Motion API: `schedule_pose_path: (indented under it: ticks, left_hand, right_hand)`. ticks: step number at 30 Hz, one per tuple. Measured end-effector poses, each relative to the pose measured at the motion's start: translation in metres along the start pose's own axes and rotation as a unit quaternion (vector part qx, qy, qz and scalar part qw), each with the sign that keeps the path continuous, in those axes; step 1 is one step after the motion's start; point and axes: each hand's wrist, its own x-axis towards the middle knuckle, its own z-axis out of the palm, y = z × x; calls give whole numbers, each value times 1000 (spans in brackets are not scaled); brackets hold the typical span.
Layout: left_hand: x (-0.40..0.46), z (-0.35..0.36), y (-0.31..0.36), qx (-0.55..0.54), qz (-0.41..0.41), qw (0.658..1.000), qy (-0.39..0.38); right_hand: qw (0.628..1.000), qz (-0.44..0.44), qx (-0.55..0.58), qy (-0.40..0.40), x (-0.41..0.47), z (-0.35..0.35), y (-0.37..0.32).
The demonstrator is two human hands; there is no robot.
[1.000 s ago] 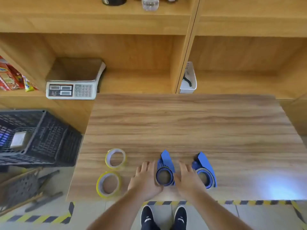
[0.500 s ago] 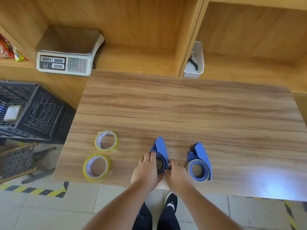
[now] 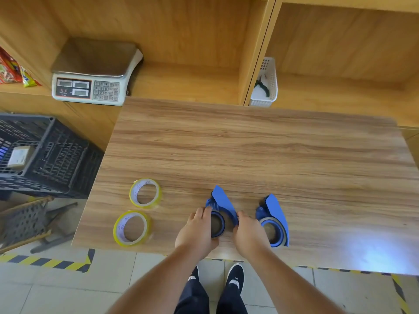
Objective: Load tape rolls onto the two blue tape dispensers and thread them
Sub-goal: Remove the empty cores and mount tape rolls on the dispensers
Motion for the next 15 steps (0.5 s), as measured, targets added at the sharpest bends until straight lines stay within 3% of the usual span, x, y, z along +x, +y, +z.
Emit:
schedule_pose_path:
  ticks: [15]
  left_hand:
    - [-6,-48,10,-14,59,994,86]
  right_hand:
    - [999,3,49,8,-10,-10,-7]
